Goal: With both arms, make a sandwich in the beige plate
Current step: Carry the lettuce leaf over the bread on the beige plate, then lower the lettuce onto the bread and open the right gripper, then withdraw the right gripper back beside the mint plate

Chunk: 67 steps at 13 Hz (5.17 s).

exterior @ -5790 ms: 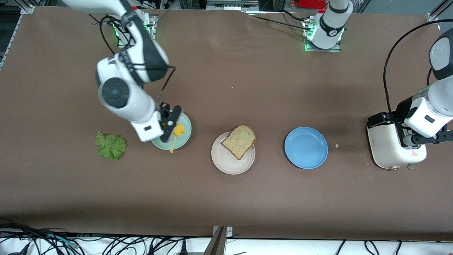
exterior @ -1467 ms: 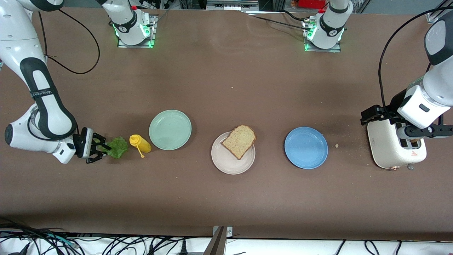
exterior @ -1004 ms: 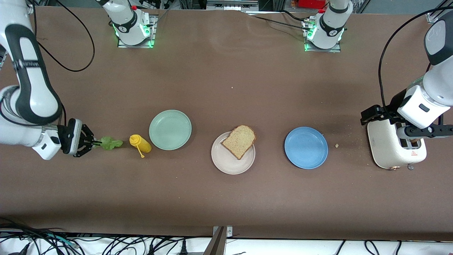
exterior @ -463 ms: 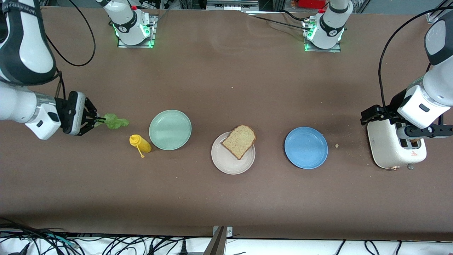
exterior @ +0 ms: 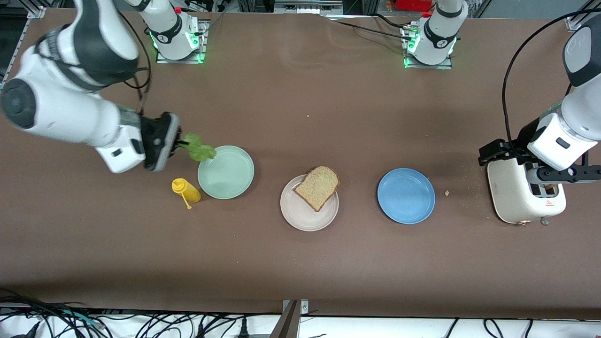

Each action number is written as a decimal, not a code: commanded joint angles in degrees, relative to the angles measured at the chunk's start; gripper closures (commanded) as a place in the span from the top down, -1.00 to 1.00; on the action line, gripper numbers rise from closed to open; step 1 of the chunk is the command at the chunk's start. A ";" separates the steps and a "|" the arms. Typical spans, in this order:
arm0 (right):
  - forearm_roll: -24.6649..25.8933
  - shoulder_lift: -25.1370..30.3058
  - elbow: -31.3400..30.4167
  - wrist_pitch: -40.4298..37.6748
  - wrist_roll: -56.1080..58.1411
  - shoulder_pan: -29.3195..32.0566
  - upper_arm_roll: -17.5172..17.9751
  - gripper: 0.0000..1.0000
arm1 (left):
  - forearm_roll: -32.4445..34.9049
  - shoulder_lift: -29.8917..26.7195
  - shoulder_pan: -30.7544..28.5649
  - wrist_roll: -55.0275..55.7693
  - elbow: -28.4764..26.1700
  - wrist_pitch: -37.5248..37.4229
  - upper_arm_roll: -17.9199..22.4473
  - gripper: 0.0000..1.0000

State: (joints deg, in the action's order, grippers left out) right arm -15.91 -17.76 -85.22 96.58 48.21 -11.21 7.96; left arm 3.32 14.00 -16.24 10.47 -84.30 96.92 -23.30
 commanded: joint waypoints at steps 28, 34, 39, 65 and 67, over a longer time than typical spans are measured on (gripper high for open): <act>-2.20 -38.76 22.38 38.77 -55.33 -28.87 -6.99 -1.00 | 0.02 -0.46 -0.11 -0.89 0.54 -0.86 0.01 1.00; -2.11 -39.28 22.38 39.21 -39.90 -25.09 -8.66 -0.61 | 0.02 -0.46 -0.11 -0.89 0.54 -0.86 0.01 1.00; -2.64 -38.84 21.68 38.78 -30.72 -24.91 -10.95 1.00 | 0.02 -0.46 -0.11 -0.89 0.54 -0.86 0.01 1.00; 19.24 16.09 -6.10 -1.74 -44.88 4.96 -9.98 1.00 | 3.18 7.52 -16.63 -21.33 0.54 -3.76 2.03 0.99; 18.81 16.00 -6.01 -1.65 -39.18 5.85 -13.39 1.00 | 5.80 8.85 -17.69 -25.58 0.54 -0.62 4.56 0.99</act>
State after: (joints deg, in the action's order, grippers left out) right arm 2.44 -0.93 -92.22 95.41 5.15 -6.71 -3.33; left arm 5.74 21.62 -33.83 -11.79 -84.63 94.44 -19.68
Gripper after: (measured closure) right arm 0.000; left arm 0.004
